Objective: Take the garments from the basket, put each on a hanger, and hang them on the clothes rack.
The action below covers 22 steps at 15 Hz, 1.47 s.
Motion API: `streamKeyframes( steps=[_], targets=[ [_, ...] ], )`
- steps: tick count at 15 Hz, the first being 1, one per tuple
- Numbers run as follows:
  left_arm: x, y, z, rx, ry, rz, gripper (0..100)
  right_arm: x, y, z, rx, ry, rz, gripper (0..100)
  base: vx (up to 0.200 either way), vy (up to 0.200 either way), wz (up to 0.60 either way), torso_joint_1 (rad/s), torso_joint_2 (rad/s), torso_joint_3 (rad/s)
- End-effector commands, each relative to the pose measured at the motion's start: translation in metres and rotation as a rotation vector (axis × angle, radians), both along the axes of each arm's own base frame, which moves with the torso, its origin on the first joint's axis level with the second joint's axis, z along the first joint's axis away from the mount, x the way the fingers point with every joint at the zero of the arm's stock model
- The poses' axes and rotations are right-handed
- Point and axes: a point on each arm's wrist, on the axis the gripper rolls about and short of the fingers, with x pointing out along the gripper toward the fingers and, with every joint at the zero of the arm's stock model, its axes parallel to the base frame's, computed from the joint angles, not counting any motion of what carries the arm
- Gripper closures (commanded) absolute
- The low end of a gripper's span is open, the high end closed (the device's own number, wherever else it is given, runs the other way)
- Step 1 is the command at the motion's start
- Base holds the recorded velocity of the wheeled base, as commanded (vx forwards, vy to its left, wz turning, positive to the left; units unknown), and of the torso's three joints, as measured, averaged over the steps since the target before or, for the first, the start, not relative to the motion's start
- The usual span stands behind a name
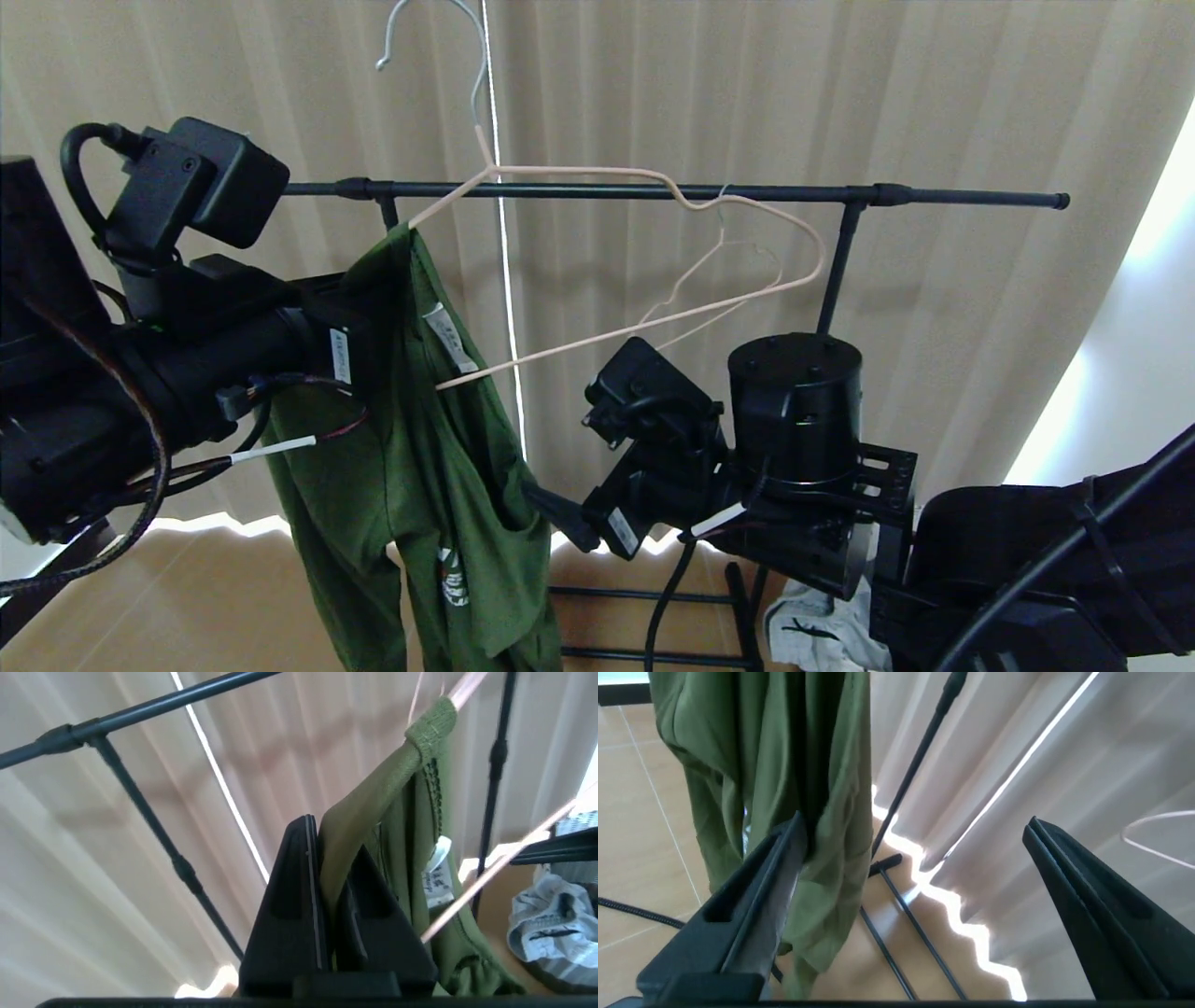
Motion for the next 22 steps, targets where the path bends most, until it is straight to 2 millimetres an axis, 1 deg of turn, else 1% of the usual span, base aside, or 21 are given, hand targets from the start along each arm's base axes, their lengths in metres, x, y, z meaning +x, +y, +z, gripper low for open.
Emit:
streamKeyframes(
  steps=[1, 3, 6, 7, 8, 9, 11, 17, 18, 20, 22],
  targets=[
    [0.0, 0.0, -0.001, 0.002, 0.003, 0.003, 100, -0.001, 0.0, 0.002, 0.004, -0.004, 0.002, 0, 0.0, 0.0, 0.0, 0.0, 0.0, 0.0],
    [-0.002, 0.0, -0.004, 0.006, 0.011, -0.003, 100, -0.003, 0.005, -0.001, 0.0, 0.0, 0.017, 0, 0.0, 0.0, 0.0, 0.0, 0.0, 0.0],
    [-0.005, 0.0, -0.004, 0.005, 0.008, -0.007, 100, 0.0, 0.01, -0.01, -0.02, 0.015, 0.016, 0, 0.0, 0.0, 0.0, 0.0, 0.0, 0.0],
    [-0.008, 0.002, -0.002, -0.001, -0.002, -0.009, 100, 0.003, 0.012, -0.019, -0.041, 0.026, 0.003, 0, 0.0, 0.0, 0.0, 0.0, 0.0, 0.0],
    [-0.008, 0.002, -0.002, -0.001, -0.002, -0.009, 100, 0.003, 0.012, -0.019, -0.042, 0.026, 0.0, 0, 0.0, 0.0, 0.0, 0.0, 0.0, 0.0],
    [-0.012, 0.004, 0.0, -0.006, -0.009, -0.01, 100, 0.005, 0.014, -0.028, -0.068, 0.032, -0.033, 0, 0.0, 0.0, 0.0, 0.0, 0.0, 0.0],
    [-0.016, 0.005, 0.0, -0.01, -0.012, -0.015, 100, 0.007, 0.016, -0.036, -0.086, 0.04, -0.046, 0, 0.0, 0.0, 0.0, 0.0, 0.0, 0.0],
    [-0.018, 0.007, 0.001, -0.018, -0.017, -0.015, 100, 0.005, 0.014, -0.04, -0.106, 0.048, -0.062, 0, 0.0, 0.0, 0.0, 0.0, 0.0, 0.0],
    [-0.018, 0.007, 0.001, -0.017, -0.019, -0.013, 100, 0.005, 0.014, -0.041, -0.109, 0.047, -0.062, 100, 0.0, 0.0, 0.0, 0.0, 0.0, 0.0],
    [-0.017, 0.01, -0.003, 0.002, -0.01, 0.003, 100, 0.004, 0.01, -0.04, -0.114, 0.045, -0.08, 100, 0.0, 0.0, 0.0, 0.0, 0.0, 0.0],
    [-0.02, 0.02, -0.015, 0.042, 0.016, 0.04, 100, 0.011, -0.002, -0.037, -0.119, 0.03, -0.17, 100, 0.0, 0.0, 0.0, 0.0, 0.0, 0.0]
  ],
)
